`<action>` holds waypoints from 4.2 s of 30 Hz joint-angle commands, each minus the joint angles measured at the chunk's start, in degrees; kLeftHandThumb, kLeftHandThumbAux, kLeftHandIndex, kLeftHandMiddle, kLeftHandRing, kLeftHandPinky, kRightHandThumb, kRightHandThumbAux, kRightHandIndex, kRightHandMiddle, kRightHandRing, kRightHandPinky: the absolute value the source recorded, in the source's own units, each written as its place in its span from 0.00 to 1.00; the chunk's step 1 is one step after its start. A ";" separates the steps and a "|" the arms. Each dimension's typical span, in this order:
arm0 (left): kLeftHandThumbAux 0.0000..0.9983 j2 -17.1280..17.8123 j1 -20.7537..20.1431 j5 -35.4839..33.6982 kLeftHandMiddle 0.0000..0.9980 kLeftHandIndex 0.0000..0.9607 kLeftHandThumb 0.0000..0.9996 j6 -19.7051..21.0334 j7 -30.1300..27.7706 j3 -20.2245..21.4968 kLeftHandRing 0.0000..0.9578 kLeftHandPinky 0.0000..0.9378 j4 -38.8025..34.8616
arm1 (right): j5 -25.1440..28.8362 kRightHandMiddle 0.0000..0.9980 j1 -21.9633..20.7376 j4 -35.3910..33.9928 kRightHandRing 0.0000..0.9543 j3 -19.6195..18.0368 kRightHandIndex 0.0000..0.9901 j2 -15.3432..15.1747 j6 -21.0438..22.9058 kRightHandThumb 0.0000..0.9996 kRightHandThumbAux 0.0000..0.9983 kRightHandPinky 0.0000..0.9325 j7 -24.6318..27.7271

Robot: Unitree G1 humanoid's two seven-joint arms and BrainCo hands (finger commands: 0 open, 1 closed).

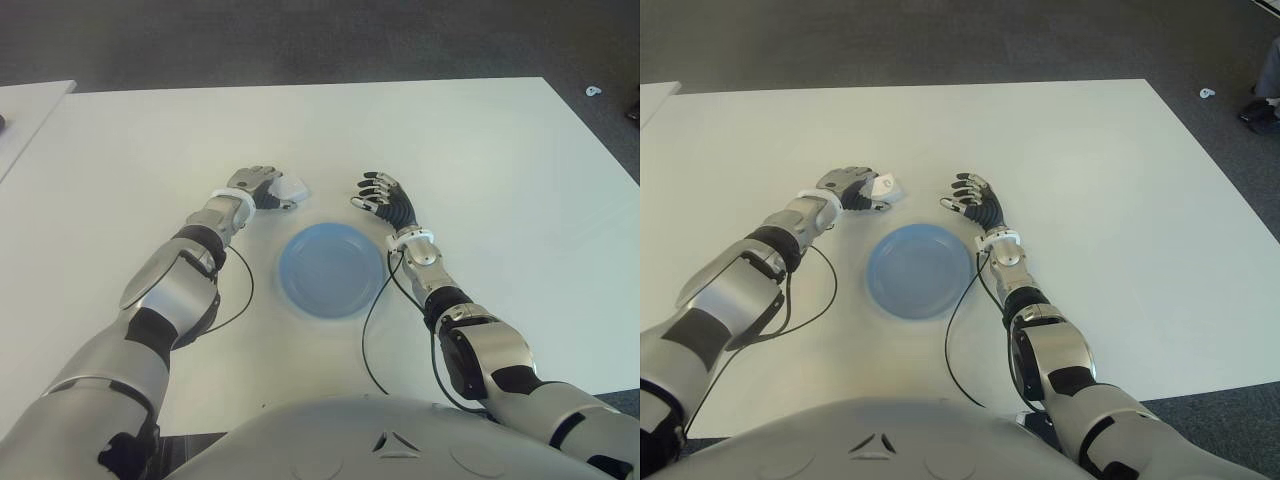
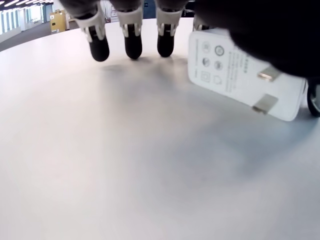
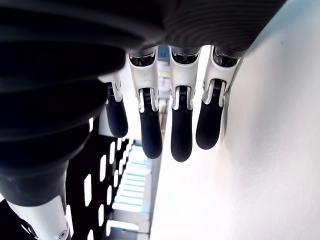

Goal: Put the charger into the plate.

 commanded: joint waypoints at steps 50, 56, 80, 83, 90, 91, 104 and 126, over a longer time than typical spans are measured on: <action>0.70 1.91 3.47 -1.45 0.87 0.46 0.75 -1.47 10.26 3.94 0.90 0.91 -0.42 | 9.60 0.37 1.52 3.65 0.35 -14.17 0.16 -4.69 12.21 0.00 0.59 0.29 -1.24; 0.70 3.24 2.94 -3.08 0.86 0.46 0.75 -3.15 10.70 5.70 0.89 0.89 -2.23 | 10.08 0.37 1.34 4.05 0.34 -14.84 0.16 -4.79 12.29 0.00 0.59 0.31 -0.85; 0.70 11.16 10.37 -9.00 0.85 0.46 0.75 -19.45 14.32 14.33 0.89 0.90 -20.35 | 9.46 0.37 1.07 4.42 0.34 -14.63 0.16 -4.50 12.76 0.00 0.56 0.28 -0.03; 0.70 11.47 12.32 -9.66 0.85 0.46 0.75 -20.47 13.78 15.43 0.89 0.90 -23.99 | 9.33 0.37 1.06 4.38 0.34 -14.40 0.16 -4.48 12.79 0.00 0.56 0.28 -0.03; 0.70 12.25 15.32 -10.62 0.86 0.46 0.75 -20.49 11.36 17.63 0.89 0.91 -30.60 | 9.00 0.37 1.11 4.23 0.34 -13.83 0.16 -4.21 12.74 0.00 0.56 0.28 0.30; 0.70 12.35 15.78 -10.87 0.86 0.46 0.75 -20.56 10.92 18.01 0.89 0.91 -31.56 | 8.90 0.36 1.13 4.21 0.34 -13.69 0.16 -4.16 12.71 0.00 0.56 0.29 0.37; 0.70 13.10 24.52 -14.00 0.86 0.46 0.75 -19.25 2.71 22.36 0.89 0.91 -48.22 | 7.78 0.24 1.31 3.98 0.25 -11.61 0.10 -3.23 12.29 0.00 0.59 0.23 1.02; 0.70 12.87 41.85 -10.37 0.87 0.46 0.75 -24.44 -5.54 18.86 0.90 0.92 -61.45 | 6.59 0.10 1.18 3.03 0.11 -7.80 0.04 -2.91 12.33 0.04 0.56 0.14 3.69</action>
